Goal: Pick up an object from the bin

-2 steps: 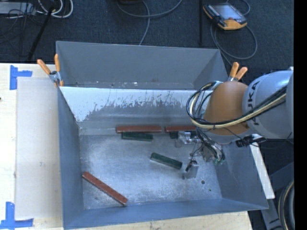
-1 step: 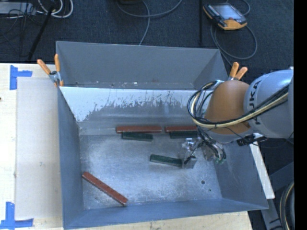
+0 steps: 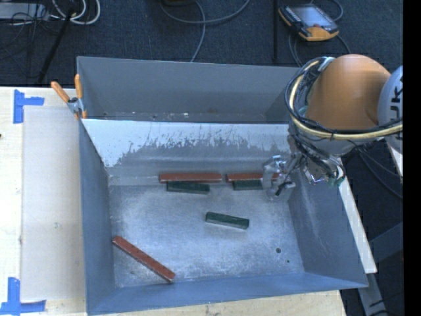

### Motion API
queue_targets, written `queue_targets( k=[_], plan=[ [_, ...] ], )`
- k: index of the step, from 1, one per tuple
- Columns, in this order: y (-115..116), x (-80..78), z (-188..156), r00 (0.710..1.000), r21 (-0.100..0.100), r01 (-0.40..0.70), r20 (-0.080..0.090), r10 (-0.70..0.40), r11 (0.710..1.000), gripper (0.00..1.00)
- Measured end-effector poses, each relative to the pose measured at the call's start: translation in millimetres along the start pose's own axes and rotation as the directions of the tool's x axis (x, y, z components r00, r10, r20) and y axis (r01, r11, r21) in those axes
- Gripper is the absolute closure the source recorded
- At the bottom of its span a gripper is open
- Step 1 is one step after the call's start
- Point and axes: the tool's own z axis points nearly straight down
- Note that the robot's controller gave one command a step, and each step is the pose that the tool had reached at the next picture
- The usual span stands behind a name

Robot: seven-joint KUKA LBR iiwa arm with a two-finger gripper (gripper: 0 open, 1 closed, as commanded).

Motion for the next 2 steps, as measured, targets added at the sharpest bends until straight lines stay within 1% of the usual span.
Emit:
queue_targets(
  k=[1, 2],
  plan=[
    [0, 1.6, 4, 1.0, -0.002, 0.0, -0.007, 0.0, 1.0, 0.0],
    [44, 0.0, 139, 0.998, -0.008, 0.068, -0.015, -0.068, 0.998, 0.0]
  ],
)
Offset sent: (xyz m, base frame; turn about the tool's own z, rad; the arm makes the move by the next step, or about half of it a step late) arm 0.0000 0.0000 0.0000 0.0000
